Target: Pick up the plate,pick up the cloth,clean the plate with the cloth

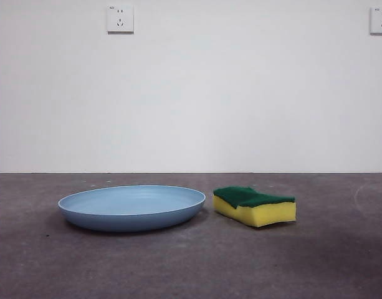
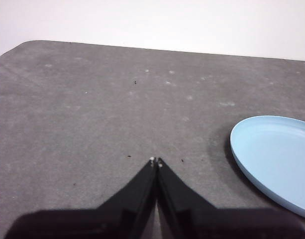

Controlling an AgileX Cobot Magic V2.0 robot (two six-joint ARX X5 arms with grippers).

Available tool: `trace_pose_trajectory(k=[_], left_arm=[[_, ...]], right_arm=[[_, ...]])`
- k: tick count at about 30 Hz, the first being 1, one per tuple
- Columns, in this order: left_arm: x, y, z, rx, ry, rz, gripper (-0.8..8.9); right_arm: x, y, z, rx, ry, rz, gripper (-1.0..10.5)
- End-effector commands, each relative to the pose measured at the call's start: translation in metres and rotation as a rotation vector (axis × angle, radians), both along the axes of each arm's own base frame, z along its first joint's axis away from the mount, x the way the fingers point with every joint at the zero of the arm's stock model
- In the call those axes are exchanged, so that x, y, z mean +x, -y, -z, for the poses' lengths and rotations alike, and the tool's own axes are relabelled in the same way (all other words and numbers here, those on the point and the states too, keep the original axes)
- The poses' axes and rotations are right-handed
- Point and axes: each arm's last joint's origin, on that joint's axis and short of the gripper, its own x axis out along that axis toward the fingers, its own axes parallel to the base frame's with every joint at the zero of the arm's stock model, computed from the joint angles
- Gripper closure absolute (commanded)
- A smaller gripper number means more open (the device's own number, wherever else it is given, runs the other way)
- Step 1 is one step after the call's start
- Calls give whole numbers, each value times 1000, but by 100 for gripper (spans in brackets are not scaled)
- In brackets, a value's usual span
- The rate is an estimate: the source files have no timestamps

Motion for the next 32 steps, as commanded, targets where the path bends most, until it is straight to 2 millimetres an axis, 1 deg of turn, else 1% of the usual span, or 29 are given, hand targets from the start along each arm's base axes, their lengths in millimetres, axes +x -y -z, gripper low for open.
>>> trace_pose_trajectory(k=[1,4,7,9,13,15,18,21,25,28,32], left_arm=[[1,0,1,-5,22,-1,816],[1,0,-3,-32,61,1,816],[2,0,-8,-87,105,2,817],[1,1,-14,-136,134,40,819],[-4,3,-33,-190,148,87,819],[-7,3,-44,-202,133,91,819],[-11,3,-63,-202,99,89,819],[-10,3,-82,-193,64,86,819],[1,3,-106,-196,11,90,819],[14,6,-121,-210,-42,166,819],[34,10,-136,-205,-151,306,819]], right_arm=[[0,0,4,11,-19,6,946],[1,0,3,36,-8,9,946],[1,0,0,96,0,10,946],[0,0,-5,132,9,15,949],[-3,0,-24,203,42,20,956],[-4,0,-36,218,57,19,956],[-4,0,-60,218,66,18,956],[-1,0,-83,217,45,18,955],[12,-3,-118,204,0,-77,955],[27,-6,-138,194,-61,-197,954],[51,-11,-158,193,-195,-378,948]])
